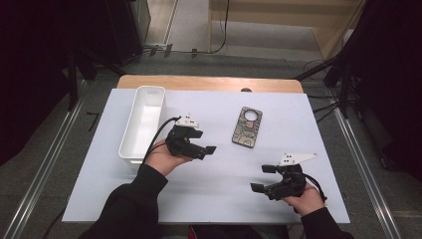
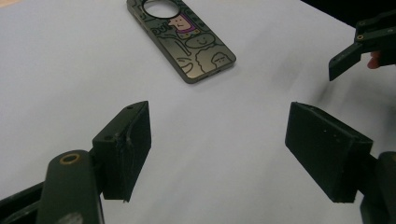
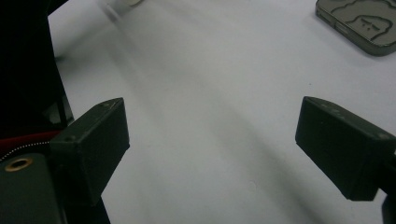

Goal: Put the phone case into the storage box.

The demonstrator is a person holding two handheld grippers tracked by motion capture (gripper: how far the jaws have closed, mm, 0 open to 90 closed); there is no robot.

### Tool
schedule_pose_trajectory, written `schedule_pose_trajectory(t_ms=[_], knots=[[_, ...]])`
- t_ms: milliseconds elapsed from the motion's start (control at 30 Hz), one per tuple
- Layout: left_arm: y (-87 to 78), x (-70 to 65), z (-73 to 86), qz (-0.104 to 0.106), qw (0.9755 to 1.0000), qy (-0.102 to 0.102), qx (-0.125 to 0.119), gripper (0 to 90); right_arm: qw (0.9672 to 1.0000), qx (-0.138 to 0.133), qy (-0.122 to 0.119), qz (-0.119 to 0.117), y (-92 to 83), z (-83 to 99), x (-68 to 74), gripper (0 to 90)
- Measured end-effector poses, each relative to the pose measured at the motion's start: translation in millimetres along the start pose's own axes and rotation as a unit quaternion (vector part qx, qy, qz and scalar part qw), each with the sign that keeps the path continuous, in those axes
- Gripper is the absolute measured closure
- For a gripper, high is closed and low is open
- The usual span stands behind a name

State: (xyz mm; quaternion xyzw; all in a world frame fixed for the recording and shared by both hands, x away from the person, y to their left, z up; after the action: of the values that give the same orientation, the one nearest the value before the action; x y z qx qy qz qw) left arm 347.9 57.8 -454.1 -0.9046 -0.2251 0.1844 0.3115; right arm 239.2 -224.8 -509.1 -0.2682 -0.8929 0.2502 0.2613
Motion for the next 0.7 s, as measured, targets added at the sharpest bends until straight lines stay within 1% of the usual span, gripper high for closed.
schedule_pose_trajectory(t_ms=[100, 267, 367, 700], knots=[[3.3, 1.1, -3.0, 0.002, 1.0000, -0.002, -0.002, 22.2, 1.0000, 0.000, 0.000, 0.000, 0.0, 0.0, -0.1, 8.8], [9.9, 3.5, -9.6, 0.003, 1.0000, 0.001, 0.002, 22.3, 1.0000, 0.001, -0.001, 0.000, 0.0, 0.1, 0.0, 8.8], [14.2, 3.6, -14.1, 0.001, 1.0000, 0.003, 0.000, 22.3, 1.0000, 0.000, 0.000, 0.000, 0.0, 0.0, 0.1, 8.8], [29.5, 3.0, -26.7, -0.007, 0.9999, 0.005, 0.009, 22.2, 1.0000, 0.000, 0.000, -0.001, -0.2, 0.1, 0.1, 8.8]])
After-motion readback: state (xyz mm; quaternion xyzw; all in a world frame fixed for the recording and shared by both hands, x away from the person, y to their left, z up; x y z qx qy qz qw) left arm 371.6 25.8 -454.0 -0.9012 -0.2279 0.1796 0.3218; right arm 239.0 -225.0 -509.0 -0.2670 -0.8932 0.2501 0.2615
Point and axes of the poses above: each handheld gripper's, and its own axes: y roughly forward along the jaws, z roughly out of its underside, x roughly to its left, the point moved 3 cm from there along y, roughly forward along the jaws, and after that the axes turned 2 degrees about -y, right-handed, at the moved point
